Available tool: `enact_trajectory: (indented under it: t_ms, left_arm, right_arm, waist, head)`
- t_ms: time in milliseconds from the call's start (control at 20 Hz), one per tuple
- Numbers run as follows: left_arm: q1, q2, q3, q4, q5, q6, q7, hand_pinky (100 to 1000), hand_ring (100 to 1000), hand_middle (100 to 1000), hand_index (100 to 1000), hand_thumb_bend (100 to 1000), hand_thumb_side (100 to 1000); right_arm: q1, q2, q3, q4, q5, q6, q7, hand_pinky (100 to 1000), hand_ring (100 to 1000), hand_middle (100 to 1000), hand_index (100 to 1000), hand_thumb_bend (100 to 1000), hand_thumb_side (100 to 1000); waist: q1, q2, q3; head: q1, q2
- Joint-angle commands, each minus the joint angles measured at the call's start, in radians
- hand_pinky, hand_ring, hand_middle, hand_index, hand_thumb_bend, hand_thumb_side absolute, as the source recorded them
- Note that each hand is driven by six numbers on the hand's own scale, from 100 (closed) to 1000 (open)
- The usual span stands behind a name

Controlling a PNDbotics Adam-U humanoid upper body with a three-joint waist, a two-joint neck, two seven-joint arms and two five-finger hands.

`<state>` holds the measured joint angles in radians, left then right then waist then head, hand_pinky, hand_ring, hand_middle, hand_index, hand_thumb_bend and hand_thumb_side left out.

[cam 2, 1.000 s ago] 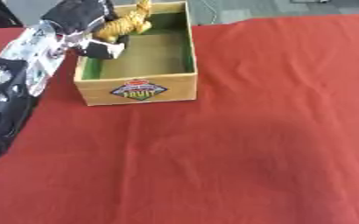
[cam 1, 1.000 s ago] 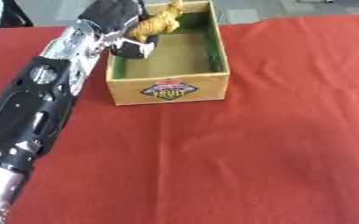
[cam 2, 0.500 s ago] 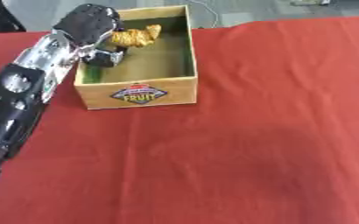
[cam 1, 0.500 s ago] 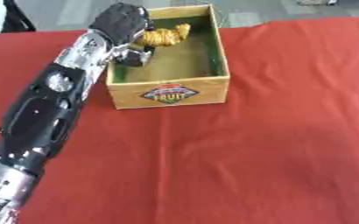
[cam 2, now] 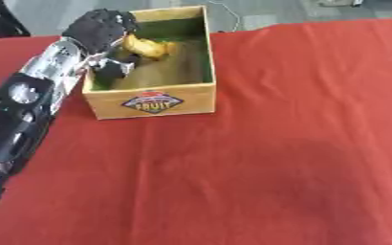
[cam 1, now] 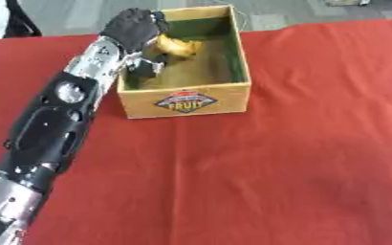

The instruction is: Pick up objects on the table and place them in the box.

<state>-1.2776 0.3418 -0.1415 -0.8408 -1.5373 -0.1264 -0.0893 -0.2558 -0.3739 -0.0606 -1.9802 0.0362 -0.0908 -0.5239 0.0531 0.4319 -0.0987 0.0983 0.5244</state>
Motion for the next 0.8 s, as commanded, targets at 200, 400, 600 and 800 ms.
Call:
enact_trajectory:
  t_ms: [200, 400, 600, 800]
  left_arm:
    - [-0.027, 0.02, 0.009, -0.043, -0.027, 0.038, 0.007, 839, 858, 862, 957, 462, 587]
    - [-0.025, 0.025, 0.01, -0.064, -0.012, 0.042, 0.014, 842, 860, 864, 963, 584, 666]
    - [-0.025, 0.034, 0.009, -0.09, 0.006, 0.053, 0.019, 836, 855, 857, 958, 611, 690]
    - [-0.027, 0.046, 0.009, -0.126, 0.046, 0.054, 0.018, 825, 844, 847, 949, 551, 669]
  right_arm:
    - [-0.004, -0.008, -0.005, -0.02, -0.008, 0.0, 0.004, 824, 489, 494, 708, 100, 701]
    - [0.0, -0.009, -0.006, -0.02, -0.009, 0.003, 0.004, 824, 489, 494, 708, 100, 701]
    - [0.003, -0.009, -0.006, -0.02, -0.012, 0.005, 0.005, 824, 489, 494, 707, 100, 700]
    - [0.007, -0.009, -0.009, -0.02, -0.013, 0.006, 0.002, 823, 489, 494, 707, 100, 700]
  waist:
    - [-0.004, -0.035, 0.003]
    - [-0.005, -0.042, 0.008]
    - [-0.007, -0.051, 0.013]
    - [-0.008, -0.061, 0.02]
  head:
    - [-0.003, -0.002]
    - [-0.008, 0.007]
    - [-0.011, 0.016]
    - [-0.016, 0.027]
